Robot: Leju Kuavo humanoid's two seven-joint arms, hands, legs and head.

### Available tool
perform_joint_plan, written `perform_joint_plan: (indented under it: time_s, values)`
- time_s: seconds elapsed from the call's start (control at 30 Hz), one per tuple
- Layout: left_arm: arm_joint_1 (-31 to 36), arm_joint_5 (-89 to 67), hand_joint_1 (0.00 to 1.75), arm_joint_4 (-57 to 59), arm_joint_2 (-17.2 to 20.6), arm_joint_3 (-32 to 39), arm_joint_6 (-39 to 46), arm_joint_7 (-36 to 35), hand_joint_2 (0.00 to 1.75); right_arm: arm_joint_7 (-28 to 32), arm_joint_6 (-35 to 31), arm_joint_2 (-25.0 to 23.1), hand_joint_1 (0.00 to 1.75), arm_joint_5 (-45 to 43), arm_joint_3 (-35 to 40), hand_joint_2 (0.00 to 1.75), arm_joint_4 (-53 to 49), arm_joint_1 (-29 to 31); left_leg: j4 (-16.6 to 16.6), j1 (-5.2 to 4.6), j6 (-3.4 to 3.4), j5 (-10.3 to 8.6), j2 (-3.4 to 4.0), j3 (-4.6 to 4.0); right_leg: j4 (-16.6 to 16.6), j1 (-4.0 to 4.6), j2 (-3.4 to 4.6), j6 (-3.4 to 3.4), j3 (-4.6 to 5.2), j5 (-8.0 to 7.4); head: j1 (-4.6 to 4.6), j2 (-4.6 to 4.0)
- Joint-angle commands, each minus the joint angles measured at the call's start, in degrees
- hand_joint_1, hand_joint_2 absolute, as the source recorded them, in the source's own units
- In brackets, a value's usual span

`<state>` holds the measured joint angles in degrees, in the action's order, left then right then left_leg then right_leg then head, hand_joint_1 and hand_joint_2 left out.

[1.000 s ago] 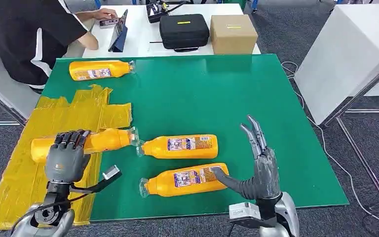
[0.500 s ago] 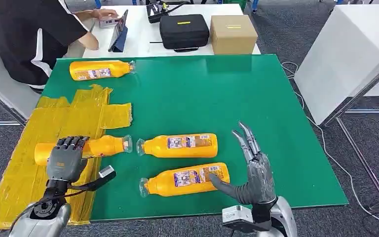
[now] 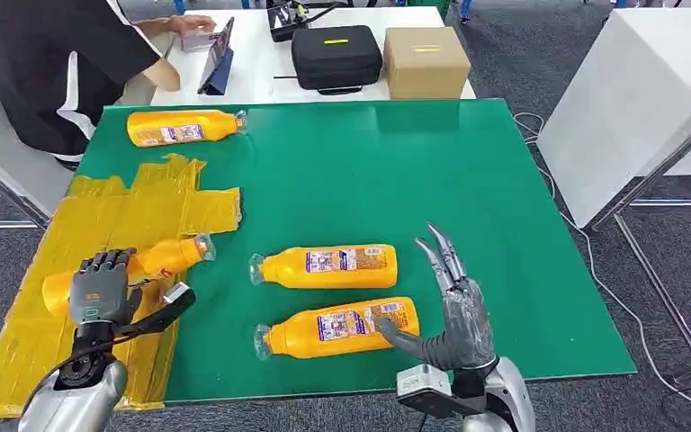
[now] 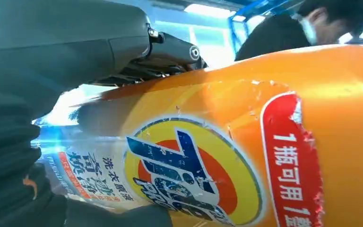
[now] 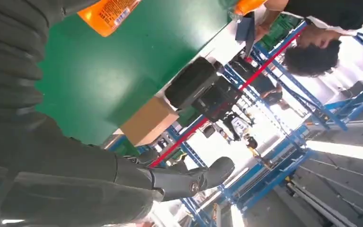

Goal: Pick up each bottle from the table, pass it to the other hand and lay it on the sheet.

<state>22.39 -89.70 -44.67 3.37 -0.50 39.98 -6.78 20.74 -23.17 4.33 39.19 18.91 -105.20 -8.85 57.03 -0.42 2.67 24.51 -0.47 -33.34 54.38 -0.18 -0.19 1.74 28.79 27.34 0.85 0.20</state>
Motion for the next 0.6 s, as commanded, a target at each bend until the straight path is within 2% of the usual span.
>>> perform_joint_plan:
  time_s: [0.03,0.27,0.3,0.33,0.37,0.4,0.6]
  values:
    - [4.81,-0.30,1.75,9.20,-0.41,1.80,0.02,-2.46,1.75,-0.40,0.72,-2.02,0.00,0.21,-2.10,1.75,3.20,0.60,-0.03,0.03,-0.20,0.05,0.04,0.22,-0.06,0.01,0.01,-0.03,-0.23,0.04,0.00,0.00]
    - [5.47,-0.28,1.75,10.88,-0.84,2.02,0.02,-2.39,1.75,-0.33,0.90,-2.17,0.00,0.40,-2.10,1.75,3.12,0.47,-0.05,0.02,-0.16,0.05,-0.03,0.20,-0.09,0.01,-0.04,-0.03,-0.25,0.05,0.00,-0.02]
    - [5.69,-0.20,1.40,11.23,-0.93,2.15,0.02,-2.22,1.75,-0.35,0.98,-2.19,0.00,0.44,-2.12,1.75,3.16,0.55,-0.04,0.01,-0.12,0.02,-0.03,0.13,-0.07,0.00,-0.04,-0.02,-0.17,0.02,0.00,-0.02]
    - [6.05,0.24,0.75,11.96,-1.12,2.44,-0.03,-1.49,1.75,-0.43,1.10,-2.28,0.00,0.45,-2.19,1.75,3.26,0.77,-0.04,0.02,-0.14,0.02,-0.02,0.15,-0.07,0.01,-0.03,-0.03,-0.19,0.02,0.00,-0.02]
    - [6.36,0.65,0.24,12.47,-1.32,2.79,0.02,-0.78,1.75,-0.49,1.20,-2.36,0.00,0.46,-2.27,1.75,3.31,0.89,-0.04,0.02,-0.17,0.03,-0.03,0.18,-0.08,0.01,-0.04,-0.03,-0.23,0.04,0.00,-0.02]
    - [6.63,1.29,0.00,12.92,-1.67,3.33,-0.01,0.45,1.75,-0.56,1.35,-2.41,0.00,0.49,-2.35,1.75,3.35,1.08,-0.05,0.03,-0.23,0.06,-0.02,0.27,-0.10,0.01,-0.03,-0.05,-0.32,0.06,0.00,-0.02]
    - [6.89,3.00,0.00,13.40,-2.40,4.18,-1.09,2.86,1.75,-0.70,1.28,-1.94,0.00,0.53,-2.64,1.75,3.54,0.77,-0.06,-0.01,-0.13,0.01,-0.07,0.18,-0.08,-0.02,-0.06,-0.01,-0.23,0.02,-0.02,-0.02]
